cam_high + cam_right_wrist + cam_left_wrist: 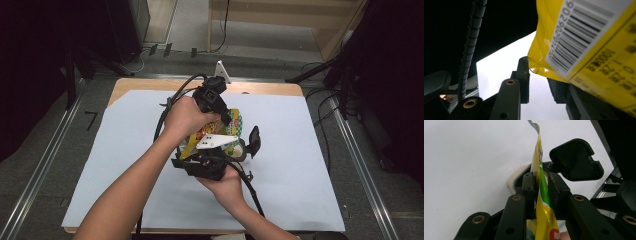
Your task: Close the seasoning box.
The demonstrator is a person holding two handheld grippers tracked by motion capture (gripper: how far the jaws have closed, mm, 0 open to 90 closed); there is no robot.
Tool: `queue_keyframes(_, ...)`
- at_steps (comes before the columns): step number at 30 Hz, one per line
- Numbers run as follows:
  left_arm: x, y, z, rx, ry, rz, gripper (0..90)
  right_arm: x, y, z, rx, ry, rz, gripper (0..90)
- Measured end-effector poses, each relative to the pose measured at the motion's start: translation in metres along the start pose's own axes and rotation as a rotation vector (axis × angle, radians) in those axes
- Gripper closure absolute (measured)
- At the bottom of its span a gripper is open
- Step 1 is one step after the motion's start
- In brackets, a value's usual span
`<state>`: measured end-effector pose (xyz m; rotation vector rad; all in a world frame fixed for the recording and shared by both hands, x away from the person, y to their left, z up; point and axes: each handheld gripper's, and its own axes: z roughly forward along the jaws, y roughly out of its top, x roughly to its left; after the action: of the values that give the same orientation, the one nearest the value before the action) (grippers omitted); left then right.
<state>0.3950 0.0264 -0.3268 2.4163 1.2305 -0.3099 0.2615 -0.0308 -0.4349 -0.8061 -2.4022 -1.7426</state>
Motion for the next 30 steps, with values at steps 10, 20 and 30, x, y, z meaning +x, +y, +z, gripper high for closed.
queue_keyframes(10,-0.0006,0.0001,0.0006,0.002,-0.001,0.002,76.4,0.0007,0.0001,-0.0001,0.004,-0.005,-0.011,73.0)
queue_keyframes(20,-0.0016,0.0004,0.0020,0.004,0.004,0.001,76.4,0.0017,0.0003,-0.0004,0.006,-0.015,-0.018,73.0)
queue_keyframes(30,-0.0018,0.0006,0.0023,0.012,0.006,0.006,76.4,0.0020,0.0006,-0.0006,0.005,-0.013,-0.021,73.0)
